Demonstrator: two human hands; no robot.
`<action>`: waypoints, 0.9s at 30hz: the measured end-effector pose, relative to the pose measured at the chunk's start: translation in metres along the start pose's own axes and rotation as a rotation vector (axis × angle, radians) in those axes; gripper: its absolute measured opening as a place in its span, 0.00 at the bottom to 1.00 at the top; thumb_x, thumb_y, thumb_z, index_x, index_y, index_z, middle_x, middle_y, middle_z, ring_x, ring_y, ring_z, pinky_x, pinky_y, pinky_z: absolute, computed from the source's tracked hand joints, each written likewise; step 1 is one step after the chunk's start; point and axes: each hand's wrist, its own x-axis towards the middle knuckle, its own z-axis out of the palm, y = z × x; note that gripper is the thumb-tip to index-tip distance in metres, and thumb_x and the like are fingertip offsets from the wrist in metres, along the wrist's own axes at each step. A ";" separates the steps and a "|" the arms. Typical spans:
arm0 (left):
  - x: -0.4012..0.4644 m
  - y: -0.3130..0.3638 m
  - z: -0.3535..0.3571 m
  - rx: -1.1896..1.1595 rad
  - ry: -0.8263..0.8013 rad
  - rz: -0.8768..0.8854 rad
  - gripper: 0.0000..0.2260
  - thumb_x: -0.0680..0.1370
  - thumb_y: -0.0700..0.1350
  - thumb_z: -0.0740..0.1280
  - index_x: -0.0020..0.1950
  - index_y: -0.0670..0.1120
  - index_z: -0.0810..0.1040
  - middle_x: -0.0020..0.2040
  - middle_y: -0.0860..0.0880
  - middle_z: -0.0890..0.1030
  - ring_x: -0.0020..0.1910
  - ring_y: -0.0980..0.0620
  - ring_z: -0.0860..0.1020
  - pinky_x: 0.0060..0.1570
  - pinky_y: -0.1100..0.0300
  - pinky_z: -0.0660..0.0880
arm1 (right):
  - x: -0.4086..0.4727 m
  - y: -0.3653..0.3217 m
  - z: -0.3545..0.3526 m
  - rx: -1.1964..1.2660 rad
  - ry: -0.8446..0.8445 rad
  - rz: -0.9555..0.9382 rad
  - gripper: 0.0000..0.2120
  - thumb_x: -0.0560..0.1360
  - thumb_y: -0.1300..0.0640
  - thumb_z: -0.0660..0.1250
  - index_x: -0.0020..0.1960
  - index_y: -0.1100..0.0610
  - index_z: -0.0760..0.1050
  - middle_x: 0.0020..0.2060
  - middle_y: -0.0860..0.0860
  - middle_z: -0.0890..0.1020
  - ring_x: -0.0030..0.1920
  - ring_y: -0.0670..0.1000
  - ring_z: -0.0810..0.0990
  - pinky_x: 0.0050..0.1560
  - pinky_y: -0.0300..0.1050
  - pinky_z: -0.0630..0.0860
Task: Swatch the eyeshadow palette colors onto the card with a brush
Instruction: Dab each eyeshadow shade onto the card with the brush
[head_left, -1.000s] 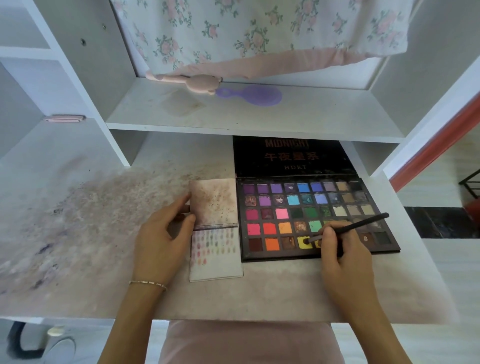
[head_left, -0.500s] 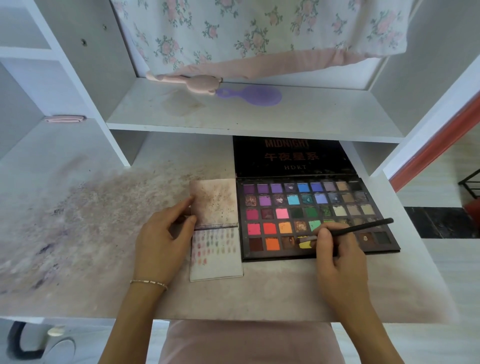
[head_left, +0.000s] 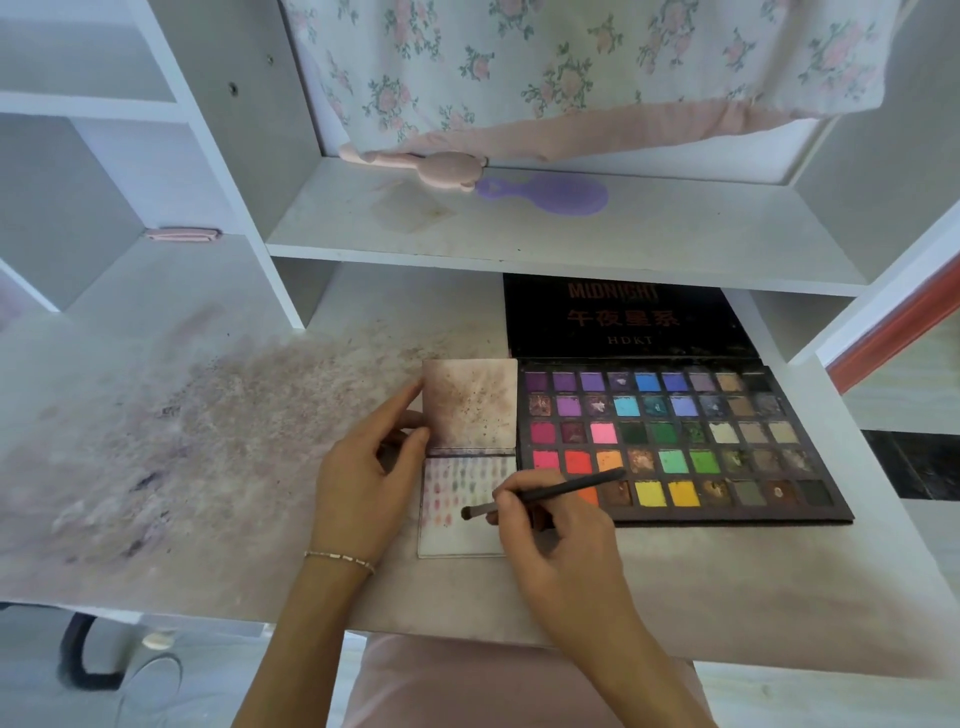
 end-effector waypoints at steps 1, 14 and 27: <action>0.000 -0.001 0.000 0.006 -0.004 0.002 0.23 0.75 0.39 0.64 0.58 0.67 0.66 0.44 0.67 0.76 0.46 0.71 0.75 0.43 0.80 0.67 | 0.000 0.000 0.002 -0.012 -0.010 -0.001 0.06 0.73 0.52 0.61 0.40 0.40 0.70 0.36 0.44 0.79 0.41 0.47 0.79 0.41 0.42 0.75; 0.002 -0.006 0.001 0.044 0.009 0.028 0.24 0.74 0.39 0.66 0.55 0.69 0.68 0.43 0.65 0.79 0.46 0.66 0.76 0.45 0.79 0.69 | 0.002 0.003 0.003 -0.076 -0.086 0.034 0.11 0.74 0.56 0.63 0.42 0.38 0.69 0.39 0.41 0.79 0.44 0.45 0.78 0.44 0.38 0.75; 0.003 -0.007 0.001 0.110 -0.026 0.046 0.29 0.71 0.40 0.70 0.56 0.72 0.63 0.41 0.66 0.77 0.44 0.66 0.76 0.43 0.77 0.67 | 0.002 0.003 0.004 -0.081 -0.097 0.060 0.08 0.73 0.52 0.61 0.42 0.38 0.69 0.40 0.42 0.78 0.44 0.45 0.78 0.44 0.42 0.76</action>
